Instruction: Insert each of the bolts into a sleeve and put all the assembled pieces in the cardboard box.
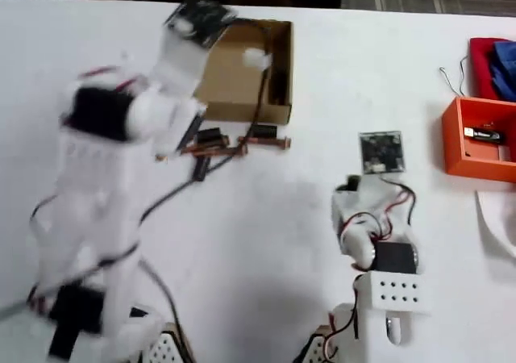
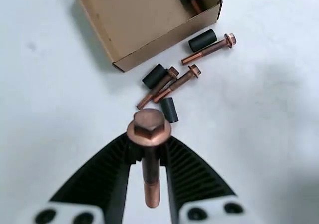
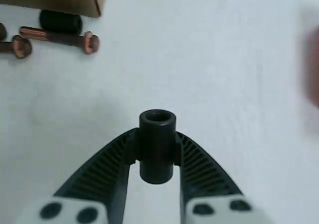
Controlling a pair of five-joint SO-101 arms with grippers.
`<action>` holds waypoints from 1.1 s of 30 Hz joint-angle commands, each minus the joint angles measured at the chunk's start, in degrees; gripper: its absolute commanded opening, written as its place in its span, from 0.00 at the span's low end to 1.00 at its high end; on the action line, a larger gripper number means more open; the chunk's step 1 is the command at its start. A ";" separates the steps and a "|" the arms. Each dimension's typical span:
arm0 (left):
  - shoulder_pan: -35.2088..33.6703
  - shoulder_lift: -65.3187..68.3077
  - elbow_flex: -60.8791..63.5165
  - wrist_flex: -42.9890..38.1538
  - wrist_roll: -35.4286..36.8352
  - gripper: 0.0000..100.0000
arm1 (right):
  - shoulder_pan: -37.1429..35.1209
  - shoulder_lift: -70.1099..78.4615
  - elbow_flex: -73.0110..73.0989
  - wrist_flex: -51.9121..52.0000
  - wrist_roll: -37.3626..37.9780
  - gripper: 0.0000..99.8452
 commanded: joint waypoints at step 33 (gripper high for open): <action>-11.08 -61.19 71.16 -66.37 25.76 0.02 | -23.34 -2.24 -4.92 -31.25 -11.16 0.02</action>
